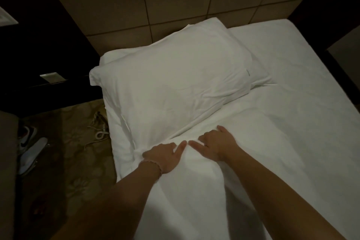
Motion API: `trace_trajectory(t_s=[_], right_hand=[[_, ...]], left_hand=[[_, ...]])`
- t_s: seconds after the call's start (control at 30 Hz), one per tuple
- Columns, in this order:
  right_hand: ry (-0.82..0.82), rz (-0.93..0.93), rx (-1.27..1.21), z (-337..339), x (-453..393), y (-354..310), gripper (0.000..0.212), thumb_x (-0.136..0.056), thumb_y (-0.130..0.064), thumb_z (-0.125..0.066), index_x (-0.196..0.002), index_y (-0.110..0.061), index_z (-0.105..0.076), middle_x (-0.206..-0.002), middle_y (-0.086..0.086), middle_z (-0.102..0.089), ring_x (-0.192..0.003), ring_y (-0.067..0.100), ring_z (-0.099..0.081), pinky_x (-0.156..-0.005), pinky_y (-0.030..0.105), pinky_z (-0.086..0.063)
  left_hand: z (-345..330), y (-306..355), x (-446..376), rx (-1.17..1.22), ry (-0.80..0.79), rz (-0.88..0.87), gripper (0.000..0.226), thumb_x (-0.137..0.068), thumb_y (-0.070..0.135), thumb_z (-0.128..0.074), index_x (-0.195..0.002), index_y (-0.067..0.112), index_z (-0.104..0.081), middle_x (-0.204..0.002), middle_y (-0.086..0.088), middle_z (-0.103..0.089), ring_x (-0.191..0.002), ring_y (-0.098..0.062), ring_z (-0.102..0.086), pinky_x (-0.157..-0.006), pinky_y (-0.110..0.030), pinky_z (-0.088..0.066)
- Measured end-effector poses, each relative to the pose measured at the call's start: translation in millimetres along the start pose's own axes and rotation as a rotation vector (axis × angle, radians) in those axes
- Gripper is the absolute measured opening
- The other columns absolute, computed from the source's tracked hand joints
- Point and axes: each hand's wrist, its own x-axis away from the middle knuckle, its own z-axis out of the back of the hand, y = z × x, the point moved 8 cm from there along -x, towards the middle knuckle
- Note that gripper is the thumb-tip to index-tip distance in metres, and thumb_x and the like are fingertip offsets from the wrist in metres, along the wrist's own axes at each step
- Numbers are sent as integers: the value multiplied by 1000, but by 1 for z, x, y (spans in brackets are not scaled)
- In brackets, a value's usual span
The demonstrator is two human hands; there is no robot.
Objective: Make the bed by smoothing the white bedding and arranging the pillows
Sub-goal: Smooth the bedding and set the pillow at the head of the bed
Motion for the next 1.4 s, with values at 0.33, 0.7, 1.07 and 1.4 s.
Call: trace_trajectory(t_s=[0.33, 0.7, 1.07, 1.4], right_hand=[[-38, 91, 17, 4, -29, 9, 90, -86, -82, -7, -121, -23, -65, -137, 1, -58, -138, 18, -38, -119, 45, -14], [11, 88, 74, -11, -38, -8, 86, -87, -81, -5, -91, -18, -64, -98, 4, -69, -98, 21, -60, -99, 40, -35], [108, -3, 89, 40, 104, -20, 87, -85, -85, -8, -72, -18, -63, -82, 2, -66, -81, 22, -64, -74, 36, -47], [342, -102, 118, 71, 345, -48, 88, -87, -82, -12, -69, -15, -65, -67, -1, -58, -65, 20, -54, -63, 34, -40]], left_hand=[[10, -25, -12, -58, 131, 81, 80, -91, 75, -7, -128, 26, -58, -135, -3, -57, -127, -26, -47, -109, -52, -31], [0, -16, -17, 72, 91, 8, 91, -93, 70, -1, -113, 15, -71, -112, -10, -71, -105, -26, -63, -98, -34, -45], [11, 24, 95, 53, 204, -124, 74, -103, 56, -12, -77, 13, -66, -93, -9, -71, -82, -20, -59, -80, -26, -41], [-18, 74, 302, -59, 382, -246, 72, -100, 59, -3, -80, 18, -59, -96, -10, -70, -92, -27, -64, -91, -37, -48]])
